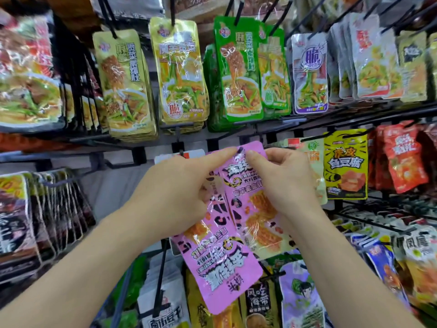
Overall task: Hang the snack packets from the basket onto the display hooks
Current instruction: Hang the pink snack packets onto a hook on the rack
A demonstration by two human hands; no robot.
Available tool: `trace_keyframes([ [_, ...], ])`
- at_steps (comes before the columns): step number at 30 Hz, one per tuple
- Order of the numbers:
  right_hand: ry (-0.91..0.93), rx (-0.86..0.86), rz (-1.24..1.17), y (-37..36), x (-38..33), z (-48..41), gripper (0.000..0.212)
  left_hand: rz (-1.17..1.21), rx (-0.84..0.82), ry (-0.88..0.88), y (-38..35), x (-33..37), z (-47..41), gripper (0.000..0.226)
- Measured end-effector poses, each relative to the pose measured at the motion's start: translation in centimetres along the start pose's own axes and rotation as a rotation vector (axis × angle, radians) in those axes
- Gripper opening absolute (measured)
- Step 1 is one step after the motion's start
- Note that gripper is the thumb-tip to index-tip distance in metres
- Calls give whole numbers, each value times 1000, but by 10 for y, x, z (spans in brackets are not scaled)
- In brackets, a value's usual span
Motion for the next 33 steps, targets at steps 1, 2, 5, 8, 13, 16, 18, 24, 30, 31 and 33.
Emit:
trace_keyframes([
  [1,-13,-2,-10,-1,2,-1,24,-21,-30,14,-1,1,-2,90],
  [2,-20,-8,-9,-2,3,-1,22,-35,-47,19,-3,1,-4,90],
  [5,38,-18,112,-3,8,-4,9,-79,-86,13,-5,0,-12,88],
  [8,236,40,413,-2,11,0,29,-83,-86,27,-6,-3,-14,83],
  [13,628,125,873,-6,11,16,38,-95,-64,30,-1,-12,-3,76],
  [16,727,78,942,-8,17,21,40,-54,-29,36,1,-23,8,69],
  [18,721,-20,959,-13,25,22,44,8,14,53,0,-30,14,62],
  [24,621,-178,1077,-27,46,21,59,137,90,29,-5,-39,22,54],
  [30,558,-163,1225,-34,48,19,69,277,189,-57,-3,-44,23,40],
  [31,555,-162,1245,-35,46,19,69,303,190,-58,-2,-44,23,37],
  [33,547,-179,1275,-36,44,17,68,346,173,-68,-1,-44,23,33],
])
Point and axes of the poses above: each hand's wrist, its own z-axis away from the middle knuckle, its own y-axis out of the back of the hand, x = y × z, the point moved 3 cm from there along -z, towards the middle knuckle, and after that the axes turned 3 degrees about -z, right-handed, at the moved point
